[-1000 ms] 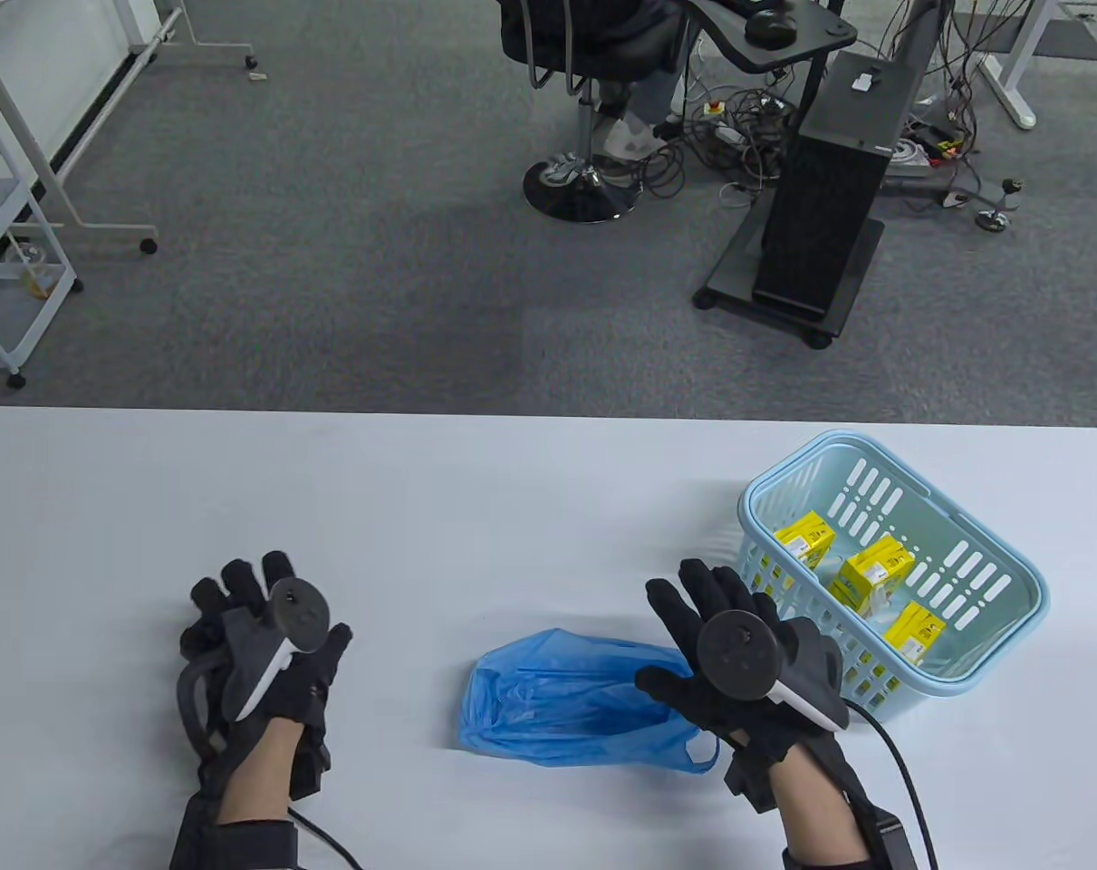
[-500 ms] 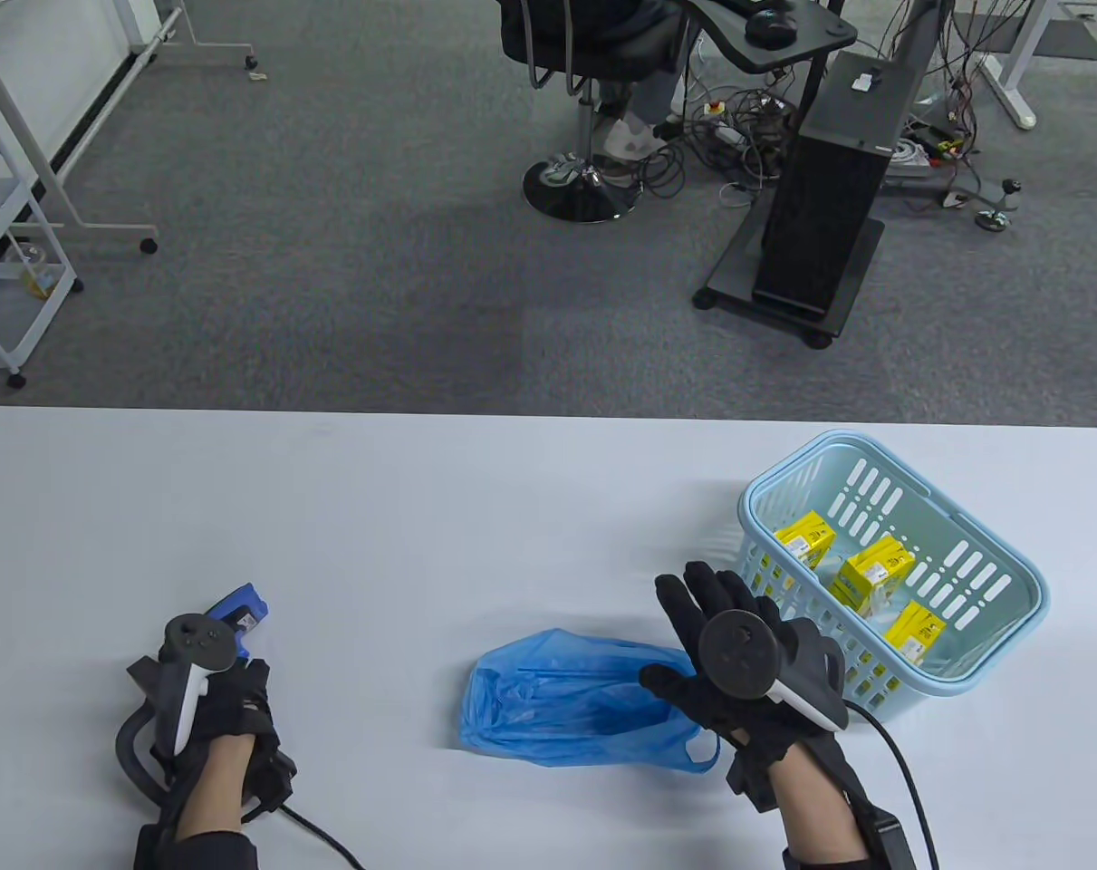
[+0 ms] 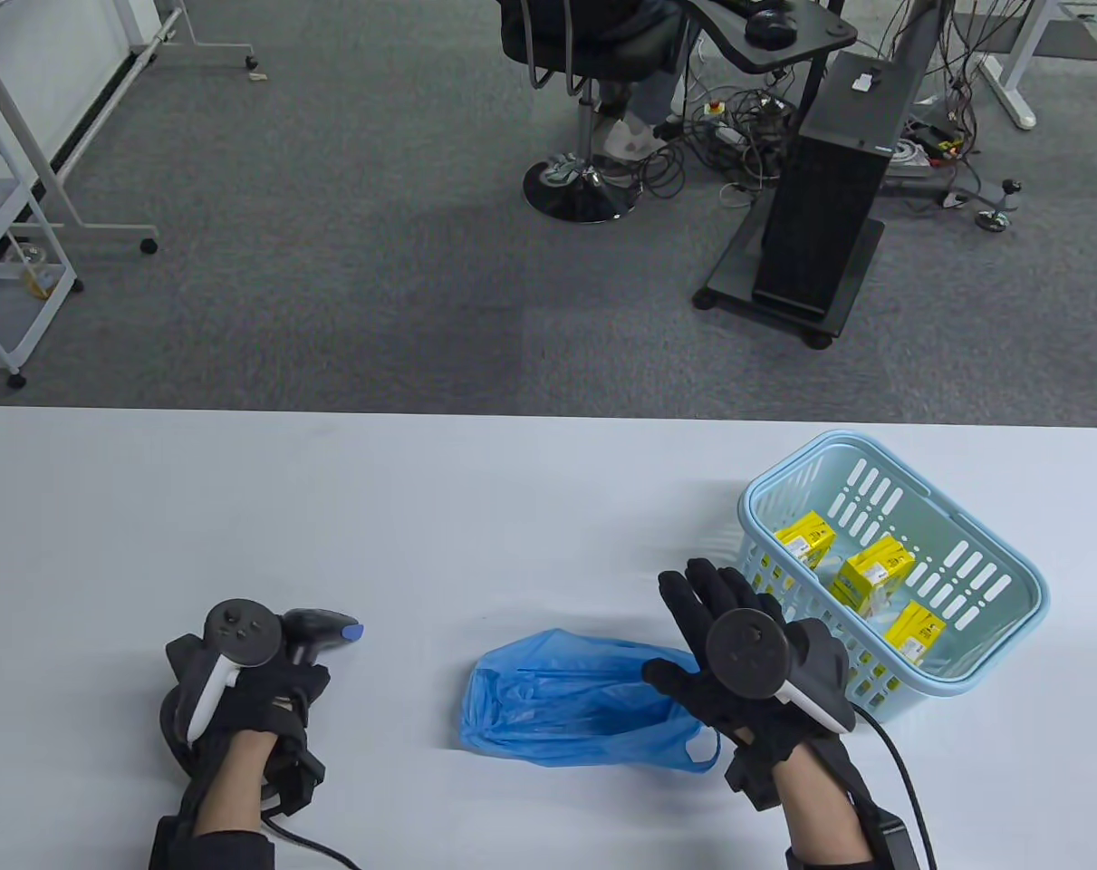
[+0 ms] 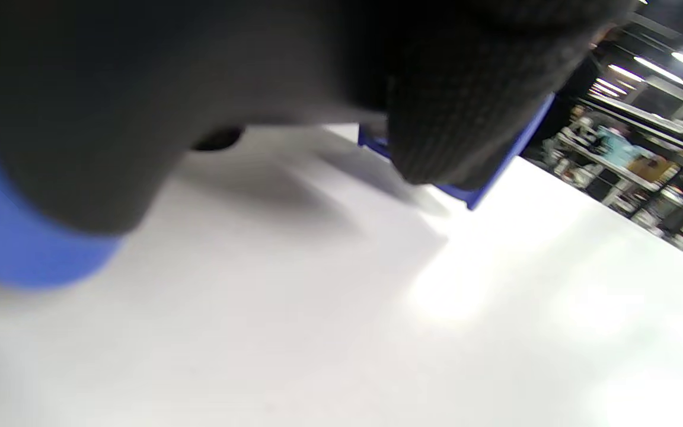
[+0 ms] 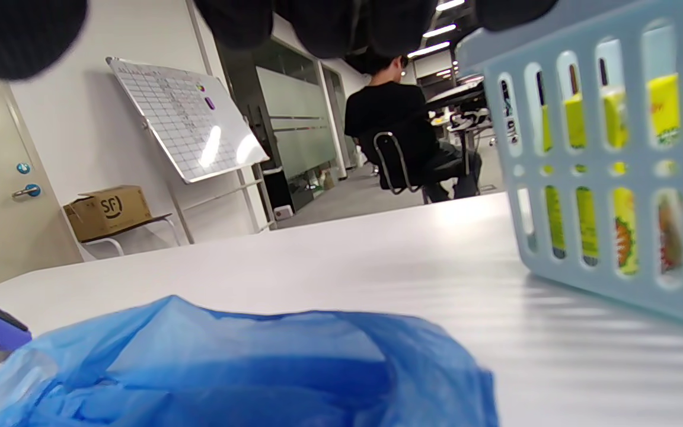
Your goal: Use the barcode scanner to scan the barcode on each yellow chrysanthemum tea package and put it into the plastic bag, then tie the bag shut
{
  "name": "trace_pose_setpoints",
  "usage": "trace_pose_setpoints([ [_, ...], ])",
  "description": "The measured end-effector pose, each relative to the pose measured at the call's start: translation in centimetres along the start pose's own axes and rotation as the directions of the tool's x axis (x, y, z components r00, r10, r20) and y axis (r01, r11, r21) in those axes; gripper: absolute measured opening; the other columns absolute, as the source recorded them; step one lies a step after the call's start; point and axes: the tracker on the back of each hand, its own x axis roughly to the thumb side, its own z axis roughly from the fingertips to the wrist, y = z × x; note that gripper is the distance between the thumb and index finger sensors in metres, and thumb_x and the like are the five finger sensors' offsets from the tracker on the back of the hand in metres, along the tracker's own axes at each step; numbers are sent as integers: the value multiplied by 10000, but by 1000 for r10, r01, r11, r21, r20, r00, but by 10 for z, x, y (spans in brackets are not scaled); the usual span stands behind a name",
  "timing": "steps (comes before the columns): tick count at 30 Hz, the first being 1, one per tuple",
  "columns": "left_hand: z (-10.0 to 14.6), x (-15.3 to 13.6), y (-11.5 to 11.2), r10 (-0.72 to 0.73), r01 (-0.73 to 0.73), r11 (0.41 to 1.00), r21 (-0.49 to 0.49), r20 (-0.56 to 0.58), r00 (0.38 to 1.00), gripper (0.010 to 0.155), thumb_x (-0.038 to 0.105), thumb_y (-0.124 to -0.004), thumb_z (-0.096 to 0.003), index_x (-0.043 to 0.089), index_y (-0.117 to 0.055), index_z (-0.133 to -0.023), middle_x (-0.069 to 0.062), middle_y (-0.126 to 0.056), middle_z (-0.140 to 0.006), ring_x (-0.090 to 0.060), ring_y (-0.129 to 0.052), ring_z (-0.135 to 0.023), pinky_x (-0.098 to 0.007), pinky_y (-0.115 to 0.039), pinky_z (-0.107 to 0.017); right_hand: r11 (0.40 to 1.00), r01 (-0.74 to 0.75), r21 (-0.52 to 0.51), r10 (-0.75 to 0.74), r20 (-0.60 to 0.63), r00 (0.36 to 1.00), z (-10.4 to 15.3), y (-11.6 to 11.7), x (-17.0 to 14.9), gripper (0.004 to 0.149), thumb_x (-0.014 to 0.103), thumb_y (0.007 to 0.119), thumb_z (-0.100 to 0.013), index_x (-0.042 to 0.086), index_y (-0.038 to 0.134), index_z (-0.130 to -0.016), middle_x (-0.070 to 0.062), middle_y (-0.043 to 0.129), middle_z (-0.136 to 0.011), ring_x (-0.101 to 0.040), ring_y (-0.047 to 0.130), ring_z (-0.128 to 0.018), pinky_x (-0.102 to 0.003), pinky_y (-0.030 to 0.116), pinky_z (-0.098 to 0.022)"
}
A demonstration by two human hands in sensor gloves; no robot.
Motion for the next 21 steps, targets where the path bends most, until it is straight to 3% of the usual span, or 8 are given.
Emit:
trace_pose_setpoints([
  [4,21,30,22,32,-77,967,244,182,983,746,430,-923,-463,140,-578,-1058,-8,-704,-861,-220,-834,-670,-454,-877,-498,999,25,-44,-25,5,1000,5,-17,4,919,647,708,-319,273,426,-1110,-108,365,-1164,-403,411,-1078,-706,394,-725],
  [6,34,44,34,59,-146,939,310,274,960,658,441,-911,-470,195,-645,-1019,-13,-702,-880,-235,-845,-693,-450,-885,-482,998,15,-67,-14,7,1000,8,-26,7,920,650,706,-320,273,428,-1112,-106,366,-1165,-404,410,-1079,-706,393,-727],
  [8,45,56,44,78,-186,935,301,339,938,627,452,-922,-469,254,-674,-1010,-51,-692,-967,-314,-907,-766,-443,-909,-460,997,0,-79,0,9,1000,10,-32,10,919,653,703,-321,273,430,-1113,-109,366,-1166,-405,409,-1079,-706,392,-727],
  [9,53,65,50,77,-185,950,250,386,919,621,468,-917,-478,300,-663,-1020,-156,-616,-1088,-438,-873,-874,-508,-883,-495,997,-8,-82,9,7,1000,12,-36,11,920,653,703,-321,275,430,-1114,-107,366,-1168,-406,405,-1081,-706,390,-728],
  [10,60,72,54,69,-181,956,231,423,903,622,478,-913,-479,327,-658,-1026,-179,-598,-1123,-514,-833,-905,-568,-837,-530,996,-16,-84,16,4,1000,13,-39,13,918,653,703,-322,275,433,-1114,-110,367,-1168,-407,405,-1081,-708,386,-728],
  [12,75,87,60,10,-148,961,234,505,863,631,501,-900,-483,361,-639,-1041,-190,-625,-1126,-529,-842,-895,-591,-809,-544,996,-41,-84,40,-8,999,16,-44,14,918,654,700,-325,273,432,-1116,-109,369,-1170,-407,406,-1083,-710,383,-728],
  [16,104,117,64,-100,-88,959,269,614,783,646,530,-875,-487,392,-610,-1060,-137,-825,-1019,-449,-934,-847,-588,-808,-547,996,-49,-81,48,-16,999,17,-48,15,920,653,700,-328,269,431,-1119,-114,375,-1170,-411,409,-1082,-713,381,-728],
  [21,125,140,56,-181,-71,945,320,689,702,654,535,-892,-473,338,-648,-1046,-17,-1002,-800,-270,-1079,-644,-460,-889,-459,995,-84,-54,83,-17,996,19,-46,19,921,654,699,-328,267,433,-1120,-114,386,-1169,-411,414,-1082,-712,384,-727],
])
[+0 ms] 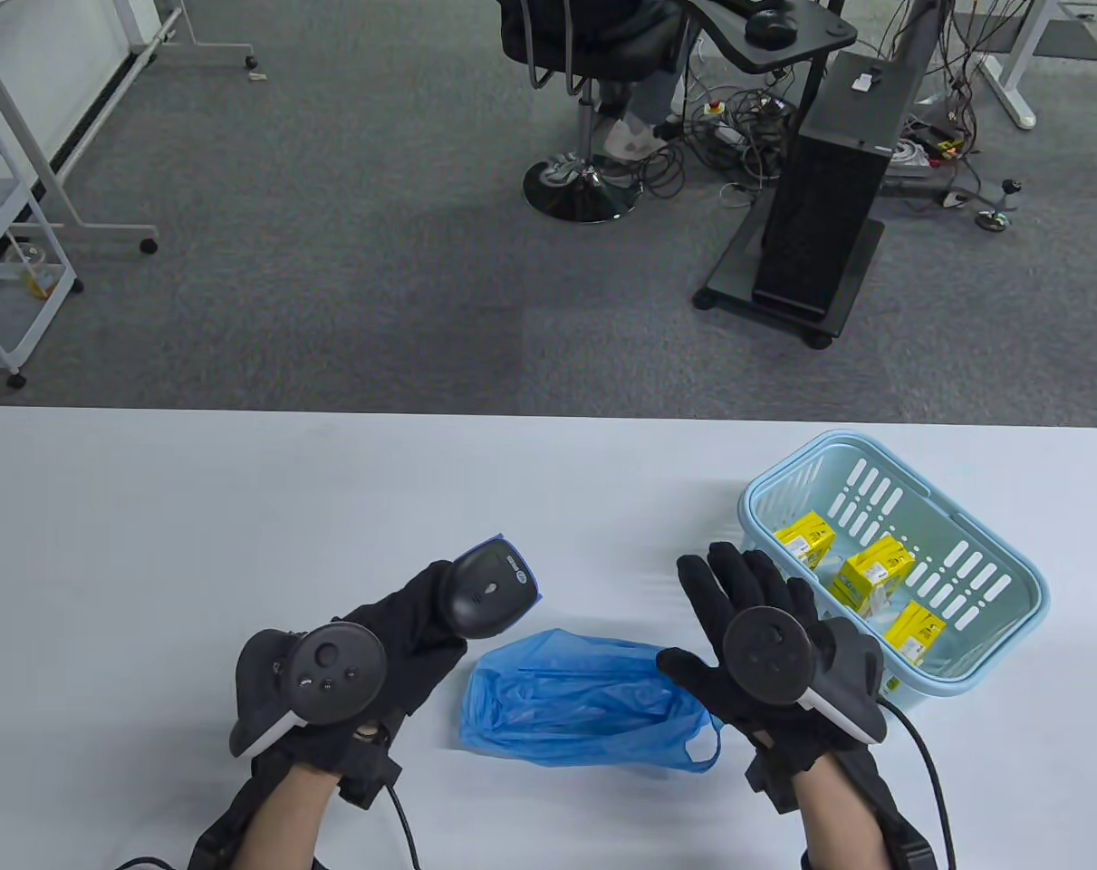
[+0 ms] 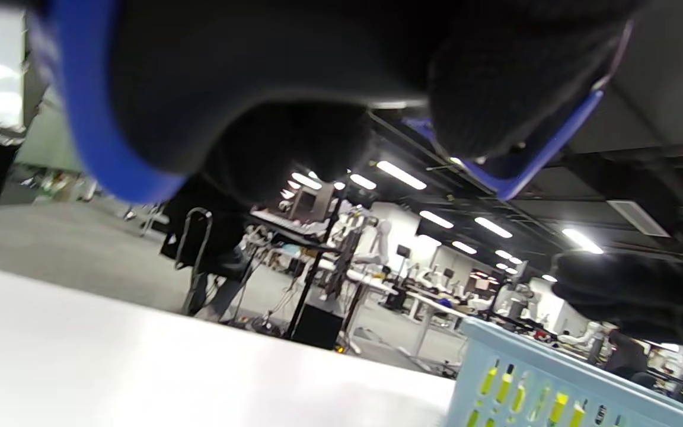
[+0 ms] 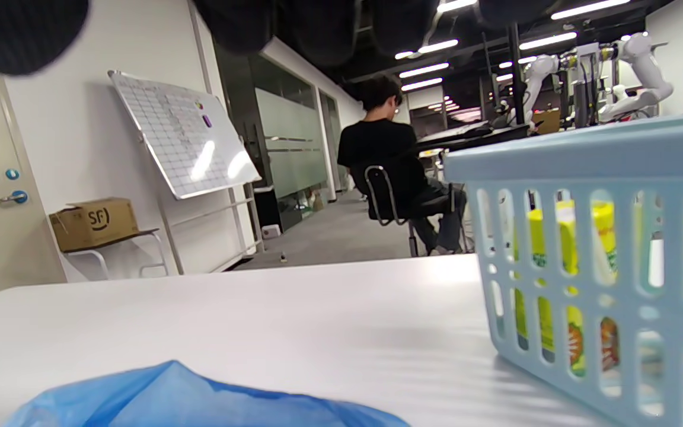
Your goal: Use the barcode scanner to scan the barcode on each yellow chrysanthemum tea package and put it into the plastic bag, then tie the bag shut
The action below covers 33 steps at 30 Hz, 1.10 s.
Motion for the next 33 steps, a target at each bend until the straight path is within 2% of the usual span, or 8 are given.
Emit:
trace_pose_setpoints([
  [5,1,10,-4,-6,3,998,56,55,998,634,494,-905,-468,267,-679,-1016,60,-993,-733,-159,-1073,-523,-405,-894,-424,1000,8,10,-8,-17,1000,-1,-5,-2,918,654,697,-330,270,431,-1120,-110,381,-1172,-409,408,-1085,-713,374,-731],
  [9,2,10,0,57,-59,998,33,55,997,652,504,-898,-473,222,-682,-1020,69,-996,-711,-145,-1063,-488,-402,-893,-407,1000,-3,-14,3,-32,999,2,-13,-6,916,649,703,-333,260,445,-1121,-122,390,-1170,-419,401,-1081,-709,388,-729],
  [12,5,14,4,74,-76,997,30,62,995,645,527,-879,-482,238,-681,-1024,66,-997,-711,-149,-1059,-489,-406,-890,-407,994,-83,-71,80,-47,996,4,-18,-3,907,636,715,-331,258,463,-1116,-122,402,-1165,-414,406,-1078,-678,435,-735],
  [16,8,20,15,104,-108,993,45,81,991,592,536,-874,-485,326,-700,-1011,64,-986,-737,-163,-1058,-517,-409,-889,-418,989,-128,-73,123,-72,990,1,-25,-4,912,624,728,-331,253,457,-1118,-122,404,-1166,-408,439,-1074,-662,459,-739],
  [20,12,26,26,131,-137,988,67,92,987,584,540,-893,-474,330,-737,-996,7,-995,-812,-227,-1096,-578,-415,-907,-397,976,-203,-79,188,-160,969,-15,-42,-29,904,605,745,-329,245,473,-1112,-123,445,-1154,-399,500,-1056,-650,468,-737],
  [25,12,35,28,90,-95,995,34,117,989,578,539,-898,-470,322,-752,-985,15,-1019,-768,-199,-1108,-541,-402,-914,-386,967,-241,-84,207,-291,934,-37,-75,-78,865,573,771,-328,230,545,-1089,-119,523,-1127,-380,593,-1012,-601,517,-726],
  [28,11,40,26,81,-83,996,15,130,988,580,537,-895,-472,318,-747,-989,18,-1015,-770,-198,-1104,-546,-406,-909,-395,979,-205,-17,185,-369,911,-57,-84,-114,827,541,791,-329,219,594,-1064,-115,588,-1094,-364,654,-978,-576,581,-700],
  [33,10,39,19,63,-62,998,-13,121,991,588,539,-888,-475,311,-742,-997,11,-1006,-787,-208,-1095,-567,-415,-899,-414,958,-189,213,268,-449,852,-92,-67,-157,818,507,817,-319,200,612,-1048,-123,621,-1066,-347,710,-946,-529,676,-653],
])
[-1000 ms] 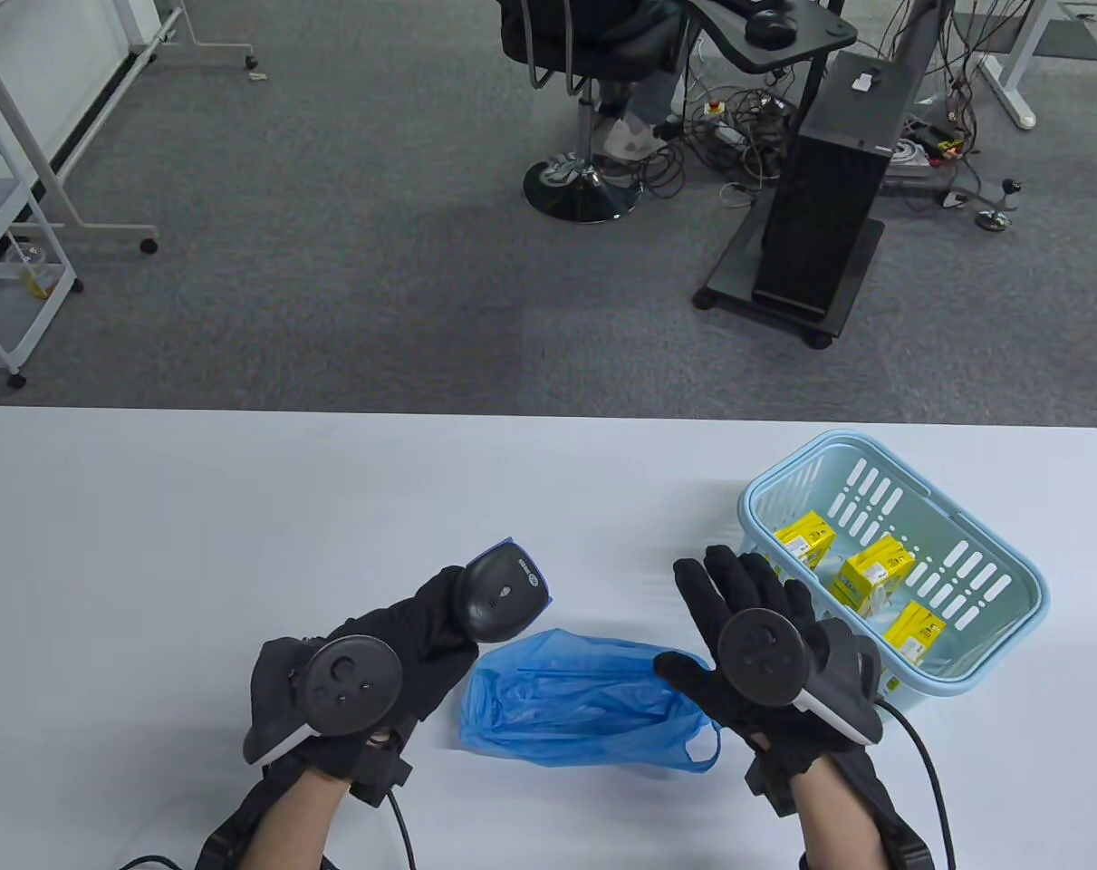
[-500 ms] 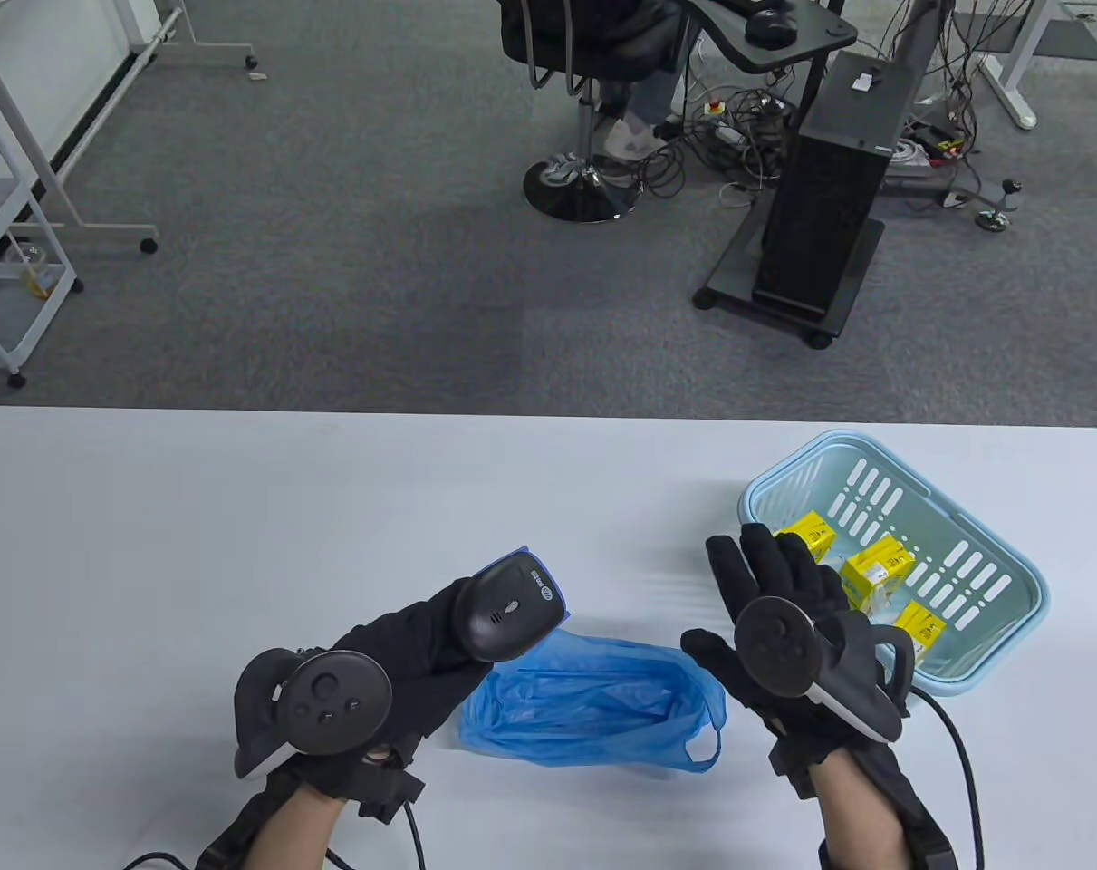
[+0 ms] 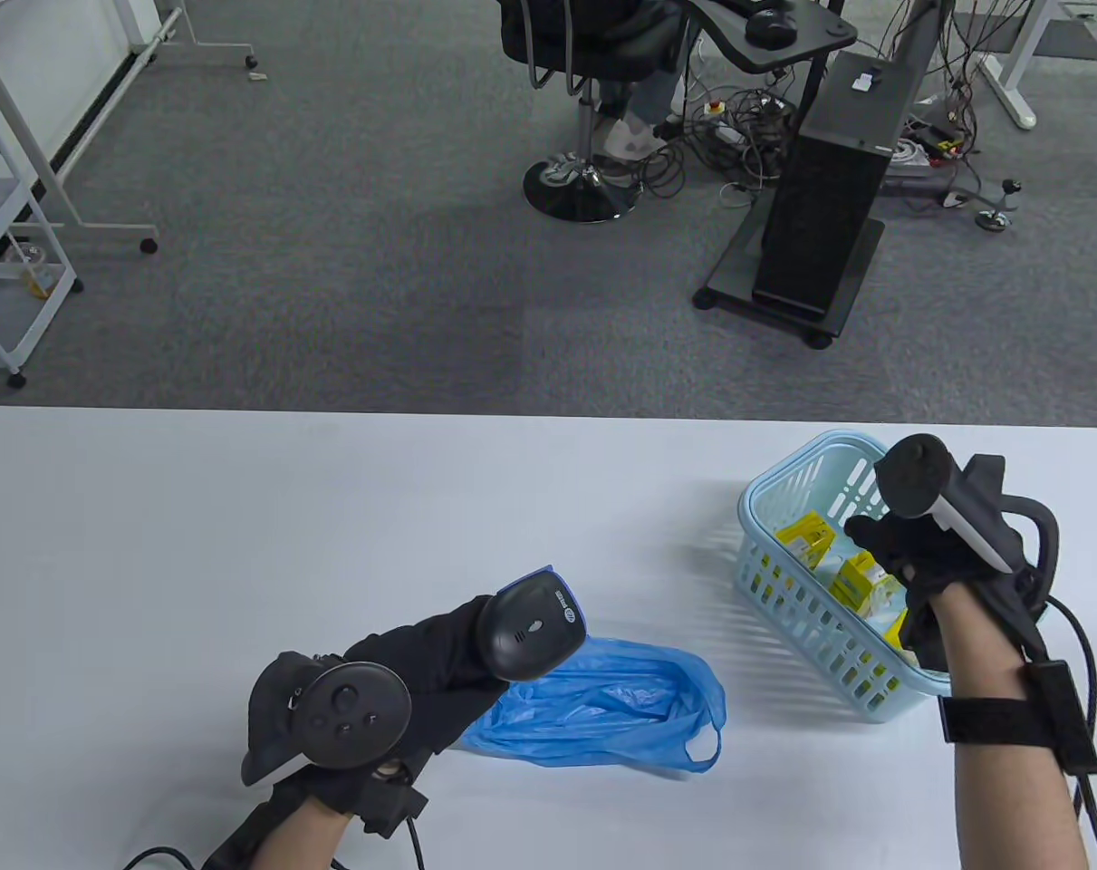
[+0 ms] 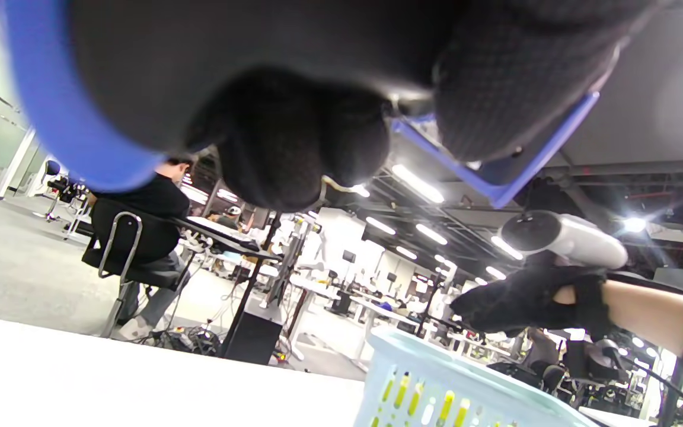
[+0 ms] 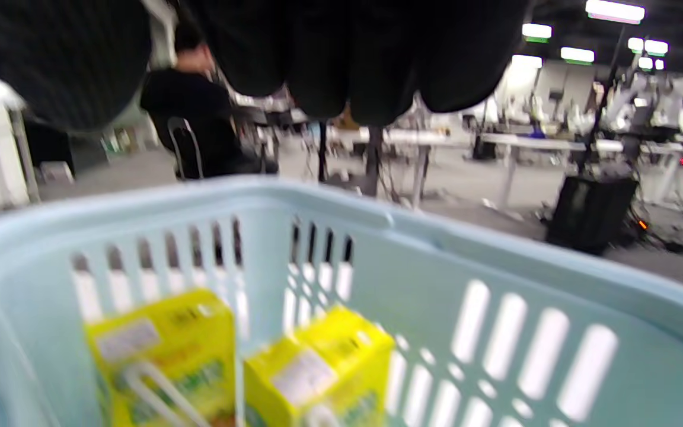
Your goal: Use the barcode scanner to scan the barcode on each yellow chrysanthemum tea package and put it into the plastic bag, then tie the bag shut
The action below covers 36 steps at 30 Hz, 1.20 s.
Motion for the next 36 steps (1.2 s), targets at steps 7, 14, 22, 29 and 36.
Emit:
trace_pose_setpoints([
  [7,-3,-5,-5,-18,17,999,-30,-20,1000,591,540,-884,-476,308,-740,-1000,8,-1004,-792,-210,-1095,-569,-415,-899,-414,998,-3,55,5,-30,1000,-38,25,2,807,501,845,-288,219,656,-1021,-104,668,-1044,-330,736,-938,-519,706,-644],
  [14,-3,-9,-4,18,-20,999,-39,-44,999,596,544,-882,-474,304,-743,-1002,-3,-1005,-796,-222,-1092,-578,-423,-896,-418,963,-118,241,137,-62,989,-55,57,-3,860,537,847,-271,222,621,-1039,-106,639,-1059,-335,716,-957,-534,689,-667],
  [22,-4,-18,-8,12,-16,998,-59,-62,998,598,546,-879,-478,298,-740,-1004,-1,-1003,-799,-219,-1094,-577,-421,-897,-417,921,-130,367,159,-51,986,-58,85,-6,949,575,828,-275,218,465,-1076,-126,521,-1082,-336,693,-969,-533,663,-685],
  [29,-5,-18,-10,19,-23,997,-68,-69,997,600,544,-878,-478,290,-743,-1004,-8,-1002,-801,-223,-1092,-580,-424,-895,-420,933,-127,337,151,-47,987,-60,90,-10,841,542,834,-279,294,541,-1027,-104,580,-1037,-295,740,-928,-454,693,-683],
  [36,-8,-16,-17,-7,2,995,-98,-46,999,602,554,-879,-475,297,-748,-1003,-6,-1007,-798,-215,-1096,-577,-417,-900,-417,974,-111,196,109,21,994,-54,86,-7,787,510,911,-232,295,671,-950,-118,669,-986,-288,827,-867,-470,741,-642],
])
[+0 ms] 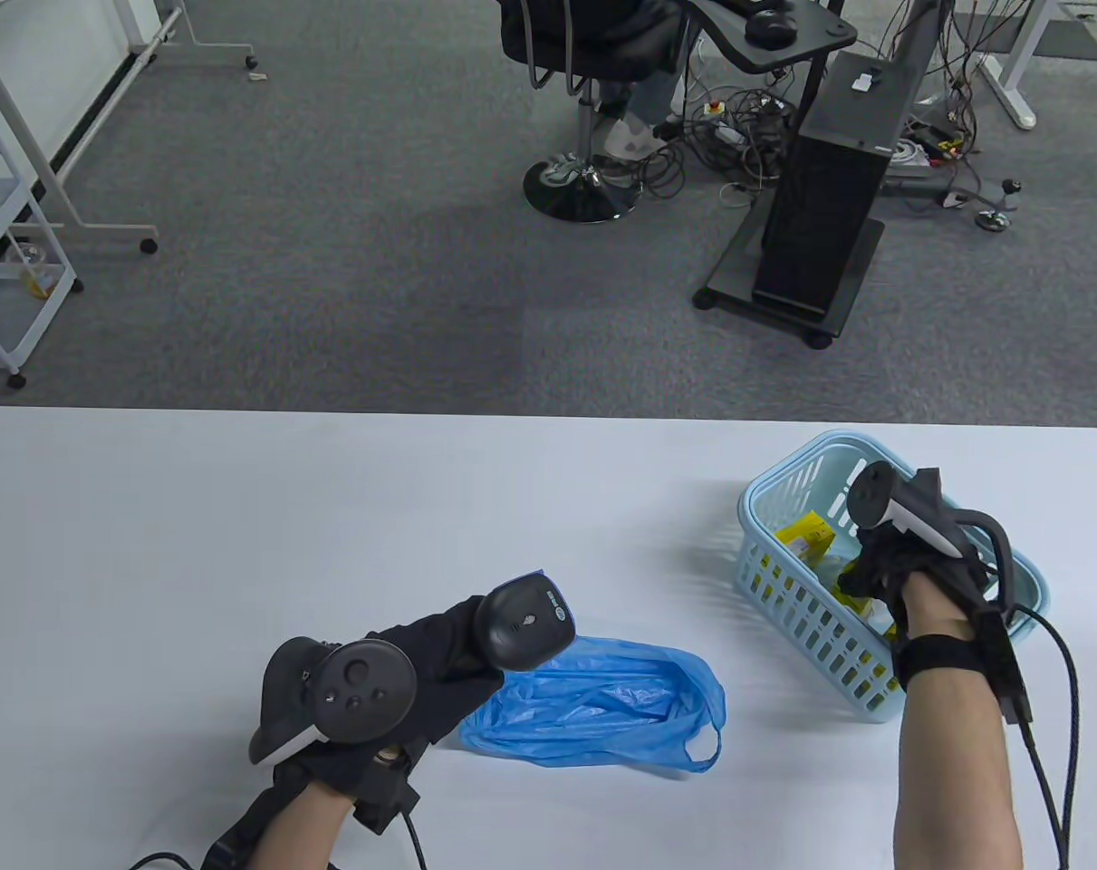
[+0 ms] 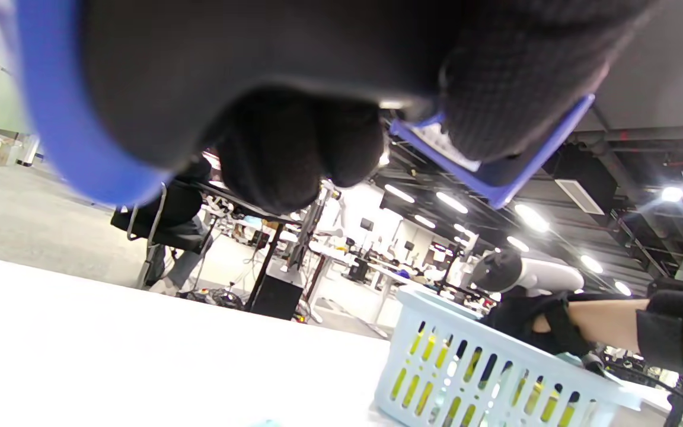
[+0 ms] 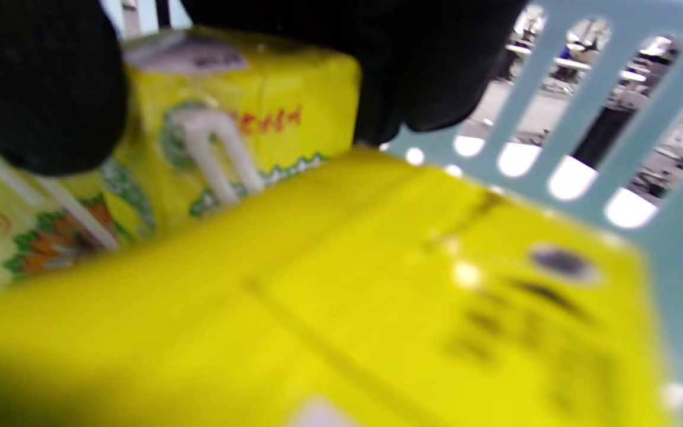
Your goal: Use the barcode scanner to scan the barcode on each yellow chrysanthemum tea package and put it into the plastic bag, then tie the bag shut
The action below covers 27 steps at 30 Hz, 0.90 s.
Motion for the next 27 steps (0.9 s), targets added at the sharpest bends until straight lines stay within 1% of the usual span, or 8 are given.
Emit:
trace_pose_setpoints([
  [4,-1,2,-2,2,-2,1000,-8,-1,1000,601,551,-885,-470,299,-753,-1000,-8,-1009,-799,-221,-1095,-580,-421,-898,-420,998,63,-8,-63,-6,998,10,-21,-5,784,502,908,-242,288,657,-954,-125,642,-997,-299,804,-881,-488,727,-650],
  [7,-2,2,-2,16,-16,1000,0,11,1000,600,549,-883,-474,299,-748,-1003,-9,-1005,-804,-221,-1092,-587,-422,-897,-422,994,91,-59,-93,-18,996,23,-42,-9,786,492,909,-249,278,650,-960,-139,618,-1004,-294,785,-888,-523,766,-623],
  [8,-2,2,-2,12,-12,1000,0,13,1000,601,550,-881,-475,298,-745,-1004,-8,-1002,-808,-219,-1092,-590,-421,-896,-425,991,109,-82,-111,-14,994,29,-49,-11,785,492,909,-252,273,652,-961,-141,617,-1004,-348,780,-870,-528,772,-617],
  [11,-1,2,-2,4,-4,1000,-3,14,1000,600,547,-883,-475,299,-746,-1004,-9,-997,-815,-222,-1087,-601,-423,-894,-431,980,158,-125,-157,18,987,45,-61,-14,798,514,894,-250,268,638,-964,-147,596,-1005,-371,757,-865,-535,785,-610],
  [15,-1,6,-2,7,-7,1000,4,31,999,598,548,-884,-473,304,-749,-1002,-12,-995,-822,-223,-1084,-610,-426,-891,-438,962,191,-196,-180,73,981,67,-74,-13,773,494,891,-258,269,627,-949,-167,548,-1006,-384,691,-871,-524,772,-626],
  [20,0,9,-2,9,-10,1000,7,48,999,597,546,-885,-475,305,-747,-1003,-11,-990,-829,-223,-1081,-622,-427,-890,-443,887,332,-322,-278,202,939,103,-92,-18,754,504,889,-258,278,639,-933,-170,547,-998,-379,686,-859,-430,824,-578],
  [23,0,7,-5,-8,7,1000,9,45,999,596,547,-895,-467,309,-758,-996,-24,-997,-831,-224,-1089,-620,-418,-901,-432,852,352,-387,-264,262,928,126,-98,-15,748,532,887,-253,287,652,-920,-163,560,-991,-365,704,-847,-410,830,-574],
  [27,-2,5,-10,-22,21,1000,9,38,999,597,544,-921,-449,315,-779,-982,-22,-1018,-807,-216,-1103,-604,-411,-914,-420,808,405,-429,-256,363,896,154,-100,-6,731,563,876,-251,290,669,-897,-155,583,-981,-355,728,-833,-397,838,-571],
])
